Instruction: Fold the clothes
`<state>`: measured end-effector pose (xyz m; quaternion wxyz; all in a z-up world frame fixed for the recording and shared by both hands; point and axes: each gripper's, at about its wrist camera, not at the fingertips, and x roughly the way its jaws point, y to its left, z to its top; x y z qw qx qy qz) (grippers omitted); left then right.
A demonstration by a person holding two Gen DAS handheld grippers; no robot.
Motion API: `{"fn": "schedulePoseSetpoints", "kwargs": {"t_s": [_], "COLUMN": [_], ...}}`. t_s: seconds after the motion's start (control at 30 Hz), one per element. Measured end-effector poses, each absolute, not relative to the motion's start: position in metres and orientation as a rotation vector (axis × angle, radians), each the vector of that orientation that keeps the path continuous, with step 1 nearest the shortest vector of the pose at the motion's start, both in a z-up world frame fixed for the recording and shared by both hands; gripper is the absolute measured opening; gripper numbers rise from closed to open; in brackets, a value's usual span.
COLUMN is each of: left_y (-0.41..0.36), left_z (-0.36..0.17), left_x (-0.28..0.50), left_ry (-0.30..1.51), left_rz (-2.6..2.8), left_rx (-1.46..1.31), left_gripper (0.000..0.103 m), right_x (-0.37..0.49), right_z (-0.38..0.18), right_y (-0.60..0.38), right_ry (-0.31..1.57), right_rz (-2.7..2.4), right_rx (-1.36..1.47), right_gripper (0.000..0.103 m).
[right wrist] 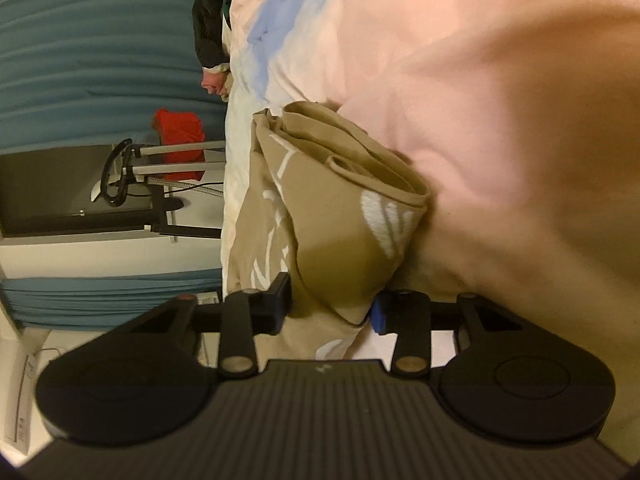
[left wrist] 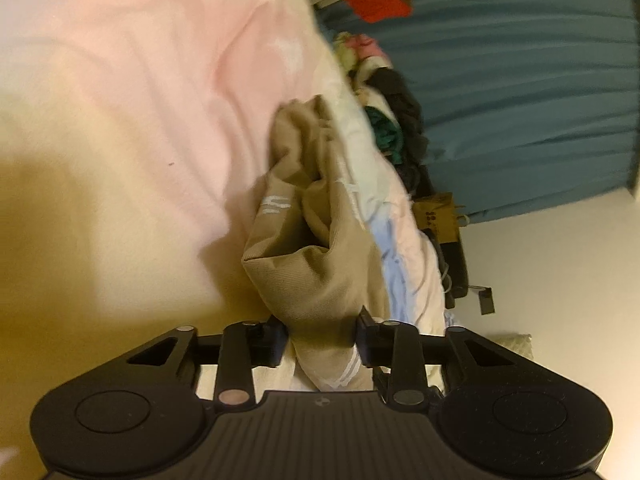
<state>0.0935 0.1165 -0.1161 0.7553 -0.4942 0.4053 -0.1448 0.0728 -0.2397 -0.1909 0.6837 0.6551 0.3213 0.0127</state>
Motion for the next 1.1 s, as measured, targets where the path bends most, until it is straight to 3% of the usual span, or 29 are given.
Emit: {"fn": "schedulePoseSetpoints", "kwargs": {"t_s": [0.1,0.27,0.6,1.1], "left_y": [0.123,0.125,0.127,0.077], "left_z": [-0.125,-0.13,-0.119,-0.023], "left_x": [0.096,0.101,0.097,0.126], "left_ry": [0.902,0.894,0.825,0.781], "left_rz": [-0.275,-0.27,-0.314,-0.489], "left_rx": [-1.142,-1.159,-1.159,-1.02], "left_gripper": [0.05,0.052,0.035,0.029], "right_x": [0.075,0.074,0.065,0.061], "right_z": [-0.186,-0.169,-0.138,-0.069], "right_y": [-0.238,-0.235,-0.235,-0.287], "right_ry": [0.715,0.685,0.586,0.374], "right_rz": [0.027,0.04,0.091,0.125], "right_rx": [1.424,1.305,1.171,1.213], "right_gripper": [0.033,0.028,0.023,0.02]}}
